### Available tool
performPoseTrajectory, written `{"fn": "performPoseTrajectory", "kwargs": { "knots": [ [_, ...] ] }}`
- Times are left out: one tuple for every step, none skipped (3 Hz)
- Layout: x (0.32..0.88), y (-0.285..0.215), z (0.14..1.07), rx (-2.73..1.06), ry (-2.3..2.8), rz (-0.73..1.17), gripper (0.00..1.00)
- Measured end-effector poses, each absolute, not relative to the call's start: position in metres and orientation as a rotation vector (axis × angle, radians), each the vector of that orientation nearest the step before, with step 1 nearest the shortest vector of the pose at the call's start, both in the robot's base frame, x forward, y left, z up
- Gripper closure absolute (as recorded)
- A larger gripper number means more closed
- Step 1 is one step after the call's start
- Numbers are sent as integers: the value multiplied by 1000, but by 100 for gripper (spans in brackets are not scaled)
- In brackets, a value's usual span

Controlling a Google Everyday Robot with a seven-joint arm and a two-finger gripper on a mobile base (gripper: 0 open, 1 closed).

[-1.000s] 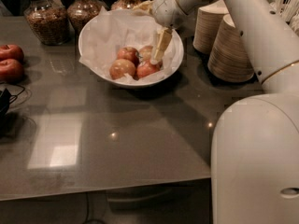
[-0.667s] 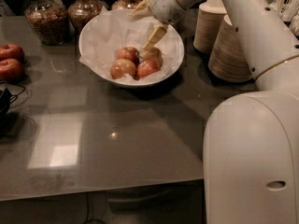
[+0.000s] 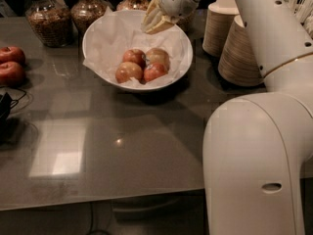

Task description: Pick apple from white bowl

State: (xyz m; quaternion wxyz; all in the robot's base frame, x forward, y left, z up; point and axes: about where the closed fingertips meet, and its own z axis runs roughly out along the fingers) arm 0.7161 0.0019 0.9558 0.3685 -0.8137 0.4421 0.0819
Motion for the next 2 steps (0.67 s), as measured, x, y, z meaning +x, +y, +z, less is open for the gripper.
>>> {"fn": "performPoseTrajectory", "kwargs": {
  "knots": [
    [716, 1, 956, -2090, 1135, 208, 41],
    [716, 1, 956, -2090, 1135, 208, 18]
  ]
}}
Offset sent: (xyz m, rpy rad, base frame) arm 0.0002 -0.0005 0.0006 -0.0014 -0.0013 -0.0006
